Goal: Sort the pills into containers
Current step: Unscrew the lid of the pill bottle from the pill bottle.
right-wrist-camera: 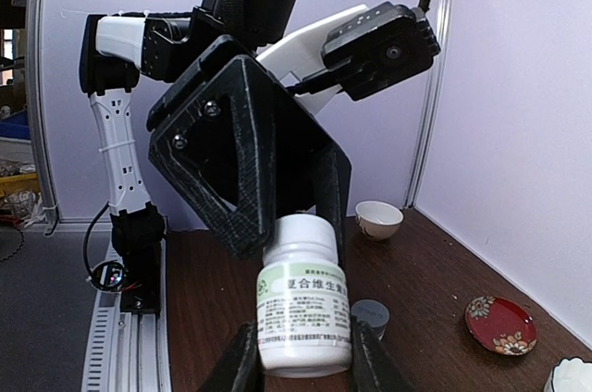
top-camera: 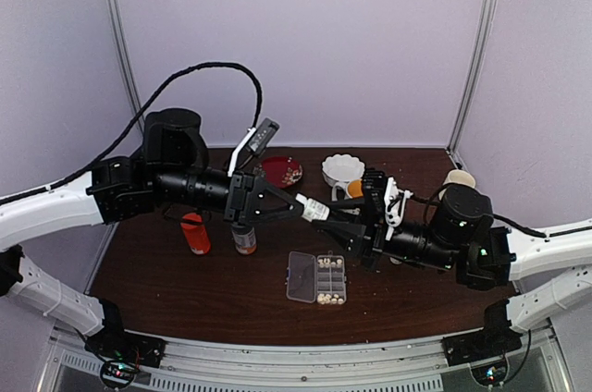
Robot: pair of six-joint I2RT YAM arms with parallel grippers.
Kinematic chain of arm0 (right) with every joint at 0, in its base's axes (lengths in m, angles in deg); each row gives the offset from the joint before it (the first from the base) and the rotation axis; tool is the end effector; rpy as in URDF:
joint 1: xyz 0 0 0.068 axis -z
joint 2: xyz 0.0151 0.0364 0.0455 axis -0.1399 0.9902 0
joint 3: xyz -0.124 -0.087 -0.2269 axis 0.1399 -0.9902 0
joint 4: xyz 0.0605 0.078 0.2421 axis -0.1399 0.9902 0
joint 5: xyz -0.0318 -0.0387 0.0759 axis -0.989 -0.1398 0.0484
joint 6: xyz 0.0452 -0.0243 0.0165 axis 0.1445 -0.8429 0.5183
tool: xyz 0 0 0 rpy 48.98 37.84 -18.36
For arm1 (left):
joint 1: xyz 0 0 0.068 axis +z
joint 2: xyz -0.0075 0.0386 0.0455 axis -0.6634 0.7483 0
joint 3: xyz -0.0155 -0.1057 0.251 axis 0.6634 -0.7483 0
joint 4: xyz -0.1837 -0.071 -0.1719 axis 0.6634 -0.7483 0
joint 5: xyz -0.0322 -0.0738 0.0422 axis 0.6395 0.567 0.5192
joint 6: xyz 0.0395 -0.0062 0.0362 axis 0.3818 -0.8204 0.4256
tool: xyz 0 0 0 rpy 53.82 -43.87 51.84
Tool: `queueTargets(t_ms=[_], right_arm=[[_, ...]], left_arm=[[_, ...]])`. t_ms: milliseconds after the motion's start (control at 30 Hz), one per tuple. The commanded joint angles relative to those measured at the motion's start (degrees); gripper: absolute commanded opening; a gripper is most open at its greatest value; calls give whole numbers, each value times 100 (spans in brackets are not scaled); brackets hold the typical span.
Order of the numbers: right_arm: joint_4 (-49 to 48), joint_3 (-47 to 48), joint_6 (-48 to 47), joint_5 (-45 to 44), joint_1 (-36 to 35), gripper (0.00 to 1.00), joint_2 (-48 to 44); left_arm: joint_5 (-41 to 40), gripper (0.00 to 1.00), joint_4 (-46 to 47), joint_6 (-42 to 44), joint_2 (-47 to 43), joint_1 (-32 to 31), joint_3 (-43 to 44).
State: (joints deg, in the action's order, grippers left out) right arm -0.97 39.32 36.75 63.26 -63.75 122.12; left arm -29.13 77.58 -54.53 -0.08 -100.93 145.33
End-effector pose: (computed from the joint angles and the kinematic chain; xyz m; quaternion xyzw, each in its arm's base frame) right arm 0.0778 0.2457 0.3188 -0.4442 0.5057 0.4245 0.6055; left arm 0.1309 -0.2572 0.3728 0.2911 0.7290 -0.5806 0.2161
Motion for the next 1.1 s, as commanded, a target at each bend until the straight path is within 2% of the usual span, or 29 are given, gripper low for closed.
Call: queueTargets(t_ms=[0,133,367,600,867,933,1033,1067], right_arm=[[28,-1,-28,84,-33,20,-165],[73,11,-41,114,-36,20,-155],[137,62,-89,177,-37,21,-83],[275,142,-184,174,-36,20,-29],[337,156,-409,115,-31,20,-21],[372,165,-519,65,-32,19,-21],[412,188,-597,80,-29,19,-24],[401,191,-597,89,-34,19,-35]], left_arm=[[-114,47,275,22,-194,-30,-74],[-138,47,277,26,-233,-22,-102],[-77,39,264,43,-182,-20,-93],[-83,24,121,78,-118,-16,-23],[-150,17,-109,44,-47,-19,126],[-178,19,-259,-19,0,-20,210],[-22,41,-283,-77,74,-21,283],[-21,45,-283,-83,68,-22,272]])
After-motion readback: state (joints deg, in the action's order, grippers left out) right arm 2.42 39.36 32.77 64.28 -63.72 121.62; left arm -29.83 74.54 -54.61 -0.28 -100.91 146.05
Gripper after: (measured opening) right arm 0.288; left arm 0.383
